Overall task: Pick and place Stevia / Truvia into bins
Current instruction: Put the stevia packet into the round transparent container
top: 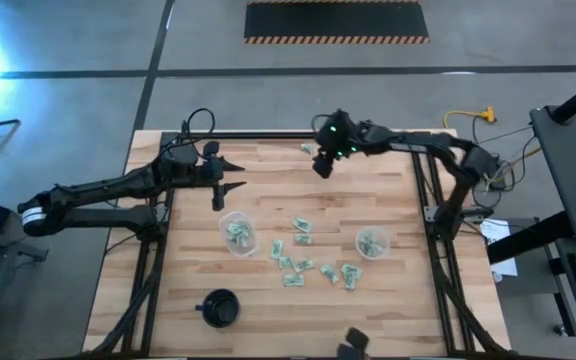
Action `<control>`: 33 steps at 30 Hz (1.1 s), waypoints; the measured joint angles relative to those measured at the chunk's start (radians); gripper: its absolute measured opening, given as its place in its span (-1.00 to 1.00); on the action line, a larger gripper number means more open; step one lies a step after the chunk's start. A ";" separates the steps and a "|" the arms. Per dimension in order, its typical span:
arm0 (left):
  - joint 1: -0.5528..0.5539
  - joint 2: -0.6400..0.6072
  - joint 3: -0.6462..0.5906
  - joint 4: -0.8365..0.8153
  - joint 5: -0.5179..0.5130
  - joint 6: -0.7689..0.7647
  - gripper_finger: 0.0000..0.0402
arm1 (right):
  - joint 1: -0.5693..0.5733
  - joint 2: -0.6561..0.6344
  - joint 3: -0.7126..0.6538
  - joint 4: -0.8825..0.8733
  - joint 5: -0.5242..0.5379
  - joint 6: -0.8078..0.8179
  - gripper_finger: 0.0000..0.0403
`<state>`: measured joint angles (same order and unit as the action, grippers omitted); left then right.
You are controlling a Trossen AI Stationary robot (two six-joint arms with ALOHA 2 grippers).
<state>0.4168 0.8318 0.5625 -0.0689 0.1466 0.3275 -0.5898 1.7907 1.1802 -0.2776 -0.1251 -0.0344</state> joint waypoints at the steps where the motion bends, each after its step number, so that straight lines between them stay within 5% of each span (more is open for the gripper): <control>1: 0.000 0.000 0.000 0.000 -0.002 0.000 -0.18 | -0.003 0.034 0.038 -0.011 0.013 -0.009 -0.07; 17: 0.000 0.000 0.000 -0.031 -0.027 0.003 -0.18 | -0.023 0.392 0.496 -0.358 0.098 0.002 0.09; 33: 0.001 -0.002 0.000 -0.047 -0.028 0.003 -0.18 | -0.043 0.458 0.581 -0.459 0.156 0.035 0.03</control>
<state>0.4175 0.8299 0.5621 -0.1158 0.1184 0.3306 -0.6325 2.2491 1.7611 -0.7363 0.0309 0.0003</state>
